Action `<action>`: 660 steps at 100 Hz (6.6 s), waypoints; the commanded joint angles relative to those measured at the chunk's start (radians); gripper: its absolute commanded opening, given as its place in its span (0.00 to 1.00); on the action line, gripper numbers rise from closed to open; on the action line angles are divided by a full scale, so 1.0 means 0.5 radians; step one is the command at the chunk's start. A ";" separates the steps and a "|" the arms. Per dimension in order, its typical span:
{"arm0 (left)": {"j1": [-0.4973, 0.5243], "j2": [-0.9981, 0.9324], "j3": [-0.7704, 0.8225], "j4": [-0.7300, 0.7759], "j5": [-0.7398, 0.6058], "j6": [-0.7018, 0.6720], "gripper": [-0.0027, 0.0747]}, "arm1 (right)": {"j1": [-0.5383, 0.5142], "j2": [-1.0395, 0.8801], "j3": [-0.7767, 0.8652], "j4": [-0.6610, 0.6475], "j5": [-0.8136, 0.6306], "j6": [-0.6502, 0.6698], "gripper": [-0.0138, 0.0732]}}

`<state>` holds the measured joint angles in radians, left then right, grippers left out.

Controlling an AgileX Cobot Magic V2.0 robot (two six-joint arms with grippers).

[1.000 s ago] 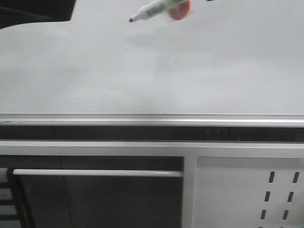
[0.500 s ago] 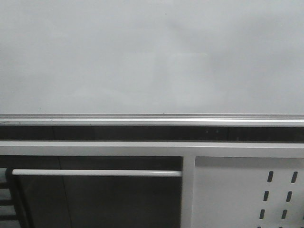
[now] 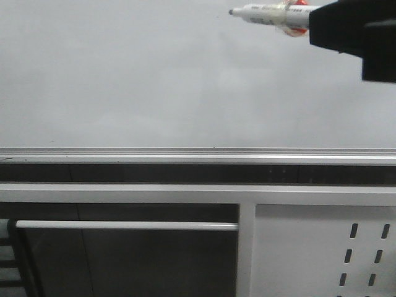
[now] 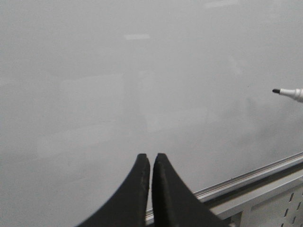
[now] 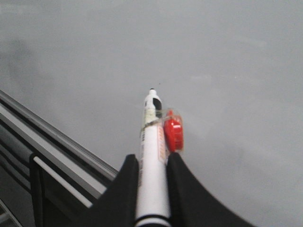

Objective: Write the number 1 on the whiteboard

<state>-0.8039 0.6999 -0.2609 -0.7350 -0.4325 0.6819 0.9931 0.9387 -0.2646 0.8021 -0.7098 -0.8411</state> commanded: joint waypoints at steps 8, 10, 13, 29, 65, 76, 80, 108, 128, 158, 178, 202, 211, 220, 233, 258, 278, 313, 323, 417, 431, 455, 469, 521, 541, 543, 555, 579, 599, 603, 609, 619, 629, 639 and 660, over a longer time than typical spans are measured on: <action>-0.010 -0.002 -0.056 0.021 -0.177 -0.011 0.01 | 0.006 0.090 -0.052 -0.076 -0.310 0.080 0.09; -0.010 -0.002 -0.056 0.021 -0.181 -0.011 0.01 | 0.006 0.102 -0.052 -0.076 -0.333 0.084 0.09; -0.010 -0.002 -0.056 0.021 -0.183 -0.008 0.01 | 0.006 0.113 -0.052 -0.076 -0.350 0.090 0.09; -0.010 -0.002 -0.056 0.021 -0.191 0.060 0.01 | 0.006 0.198 -0.080 -0.076 -0.394 0.090 0.09; -0.010 -0.002 -0.056 0.021 -0.239 0.060 0.01 | 0.006 0.372 -0.126 -0.015 -0.548 0.090 0.09; -0.010 -0.002 -0.056 0.021 -0.239 0.060 0.01 | 0.006 0.401 -0.126 0.060 -0.524 0.090 0.09; -0.010 -0.002 -0.056 0.021 -0.239 0.060 0.01 | 0.006 0.410 -0.126 0.079 -0.497 0.090 0.09; -0.010 -0.002 -0.056 0.021 -0.240 0.060 0.01 | 0.006 0.503 -0.126 0.166 -0.382 0.090 0.09; -0.010 -0.002 -0.056 0.021 -0.240 0.060 0.01 | 0.006 0.618 -0.087 0.166 -0.382 0.191 0.09; -0.010 -0.002 -0.056 0.021 -0.227 0.060 0.01 | 0.180 0.470 -0.087 0.137 -0.475 0.191 0.09; -0.010 -0.002 -0.069 0.384 0.054 0.060 0.01 | 0.625 0.193 -0.087 0.390 -0.144 0.070 0.09; -0.010 -0.002 -0.109 1.088 0.621 0.060 0.28 | 0.868 0.132 -0.135 0.917 -0.076 -0.270 0.09; -0.010 -0.002 -0.151 1.260 0.685 0.060 0.49 | 0.868 0.132 -0.191 1.009 -0.017 -0.312 0.09; -0.010 -0.002 -0.170 1.470 0.688 0.060 0.63 | 0.868 0.132 -0.266 1.069 0.049 -0.364 0.09; -0.010 -0.002 -0.170 1.740 0.698 0.060 0.63 | 0.868 0.132 -0.392 1.230 0.076 -0.504 0.09; -0.010 -0.002 -0.170 2.073 0.662 0.060 0.60 | 0.864 0.136 -0.560 1.416 0.135 -0.659 0.09; -0.010 0.024 -0.170 2.417 0.652 0.060 0.56 | 0.864 0.211 -0.619 1.492 0.201 -0.659 0.09; -0.010 0.235 -0.170 2.591 0.453 0.060 0.56 | 0.864 0.313 -0.636 1.691 0.166 -0.662 0.09; -0.010 0.321 -0.170 2.591 0.391 0.060 0.56 | 0.864 0.313 -0.636 1.696 0.158 -0.662 0.09; -0.010 0.576 -0.207 2.585 0.111 0.060 0.50 | 0.864 0.313 -0.693 1.680 0.280 -0.686 0.09; -0.010 0.576 -0.207 2.585 0.103 0.063 0.50 | 0.864 0.313 -0.693 1.680 0.293 -0.686 0.09; -0.010 0.576 -0.207 2.585 0.103 0.090 0.48 | 0.864 0.313 -0.697 1.680 0.293 -0.686 0.09; -0.010 0.576 -0.207 2.589 0.103 0.090 0.37 | 0.864 0.313 -0.697 1.676 0.293 -0.686 0.09; -0.010 0.576 -0.207 2.675 0.103 0.090 0.17 | 0.864 0.313 -0.697 1.663 0.368 -0.686 0.09; -0.010 0.576 -0.207 2.668 0.112 0.090 0.02 | 0.864 0.313 -0.697 1.663 0.389 -0.686 0.09; -0.010 0.576 -0.207 2.668 0.117 0.090 0.01 | 0.864 0.313 -0.697 1.663 0.389 -0.686 0.09; -0.010 0.576 -0.207 2.668 0.120 0.090 0.01 | 0.864 0.313 -0.697 1.663 0.389 -0.686 0.09; -0.010 0.576 -0.207 2.667 0.120 0.090 0.01 | 0.864 0.309 -0.697 1.617 0.340 -0.686 0.16; -0.010 0.576 -0.207 2.545 0.074 0.090 0.01 | 0.864 0.272 -0.720 1.613 0.106 -0.691 0.57; -0.010 0.576 -0.207 2.498 0.064 0.090 0.01 | 0.864 0.263 -0.720 1.613 0.038 -0.699 0.61; -0.010 0.576 -0.207 2.425 0.037 0.090 0.01 | 0.864 0.243 -0.720 1.613 -0.020 -0.722 0.64; -0.010 0.576 -0.207 2.225 -0.006 0.090 0.01 | 0.867 0.186 -0.720 1.613 -0.053 -0.739 0.64; -0.010 0.576 -0.207 1.856 -0.115 0.090 0.01 | 0.874 0.100 -0.720 1.613 -0.063 -0.791 0.64; -0.010 0.576 -0.207 1.528 -0.236 0.090 0.01 | 0.874 -0.017 -0.720 1.613 -0.063 -0.825 0.64; -0.010 0.576 -0.178 1.002 -0.462 -0.209 0.01 | 0.876 -0.258 -0.717 1.609 -0.149 -1.147 0.62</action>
<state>-0.8039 0.9921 -0.3325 -0.1320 -0.5120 0.6670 1.4309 0.8653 -0.5926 1.6742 -0.7427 -1.3203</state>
